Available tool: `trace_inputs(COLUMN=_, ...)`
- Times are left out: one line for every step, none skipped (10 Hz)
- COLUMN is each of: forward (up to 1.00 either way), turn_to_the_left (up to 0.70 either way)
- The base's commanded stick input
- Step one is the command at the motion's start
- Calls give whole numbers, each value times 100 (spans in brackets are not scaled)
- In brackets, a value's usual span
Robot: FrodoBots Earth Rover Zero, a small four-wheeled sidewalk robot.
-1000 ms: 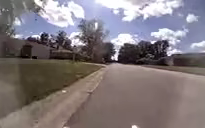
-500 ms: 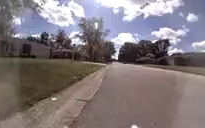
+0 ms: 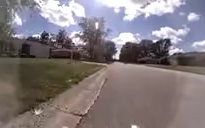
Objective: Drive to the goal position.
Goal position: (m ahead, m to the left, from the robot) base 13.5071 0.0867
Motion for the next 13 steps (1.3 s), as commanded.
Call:
trace_inputs(forward=85, turn_to_the_left=0)
trace_inputs(forward=85, turn_to_the_left=0)
trace_inputs(forward=85, turn_to_the_left=0)
trace_inputs(forward=85, turn_to_the_left=0)
trace_inputs(forward=85, turn_to_the_left=0)
trace_inputs(forward=85, turn_to_the_left=0)
trace_inputs(forward=85, turn_to_the_left=-3)
trace_inputs(forward=85, turn_to_the_left=-23)
trace_inputs(forward=85, turn_to_the_left=-34)
trace_inputs(forward=85, turn_to_the_left=-34)
trace_inputs(forward=85, turn_to_the_left=-34)
trace_inputs(forward=85, turn_to_the_left=-34)
trace_inputs(forward=85, turn_to_the_left=-34)
